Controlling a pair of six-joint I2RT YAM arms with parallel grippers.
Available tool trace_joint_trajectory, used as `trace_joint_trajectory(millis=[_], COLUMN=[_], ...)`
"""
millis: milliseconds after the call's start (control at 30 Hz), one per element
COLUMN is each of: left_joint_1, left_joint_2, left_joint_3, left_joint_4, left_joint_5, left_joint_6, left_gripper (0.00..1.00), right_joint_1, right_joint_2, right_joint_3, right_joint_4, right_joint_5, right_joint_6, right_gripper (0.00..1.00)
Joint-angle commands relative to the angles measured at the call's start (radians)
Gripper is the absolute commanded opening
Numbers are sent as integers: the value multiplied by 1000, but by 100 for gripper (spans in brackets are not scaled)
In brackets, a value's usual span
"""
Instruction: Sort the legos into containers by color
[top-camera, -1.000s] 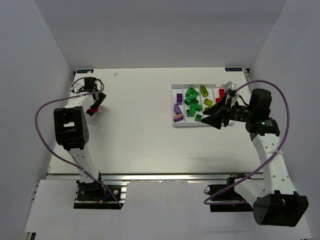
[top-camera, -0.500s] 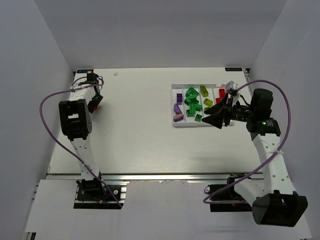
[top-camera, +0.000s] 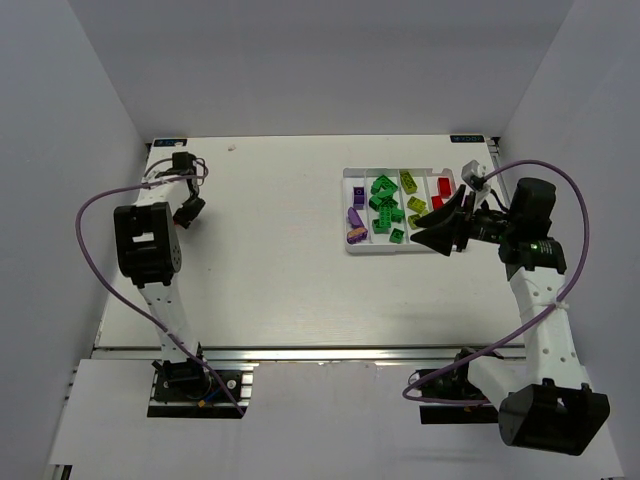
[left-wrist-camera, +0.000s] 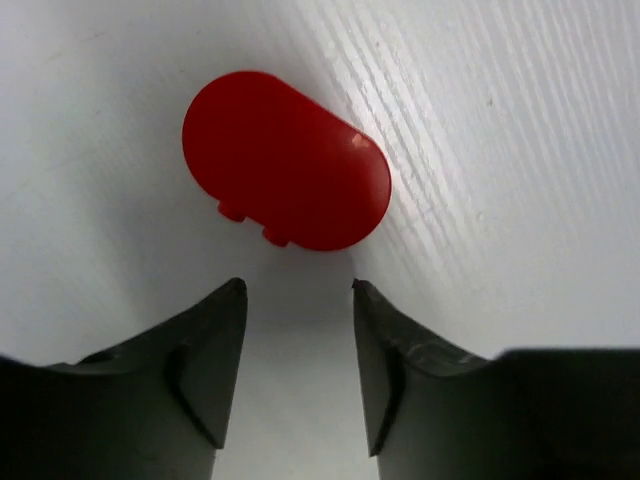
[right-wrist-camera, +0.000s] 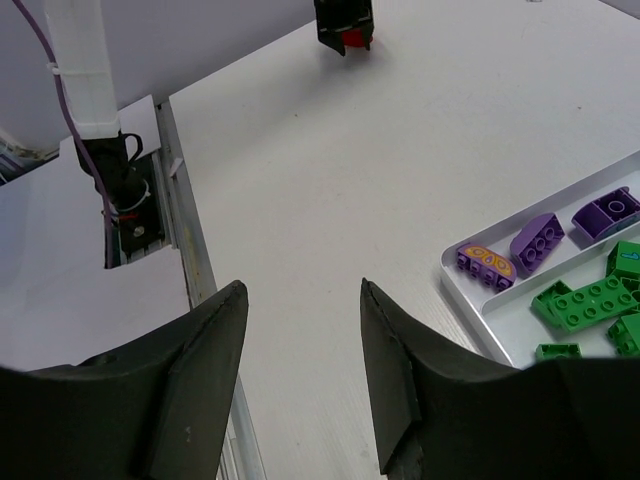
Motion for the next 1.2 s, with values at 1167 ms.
trace_joint_trajectory(millis=[1167], left_joint_1=[100], left_joint_2=[-19], left_joint_3=[42], left_joint_4=[165], left_joint_5=[116], left_joint_6=[107], left_gripper=[55], right_joint_1=[-92], right_joint_2=[-34], right_joint_3=[-6], right_joint_4=[46], right_joint_5=[-152], right_joint_6=[51], right_gripper=[54])
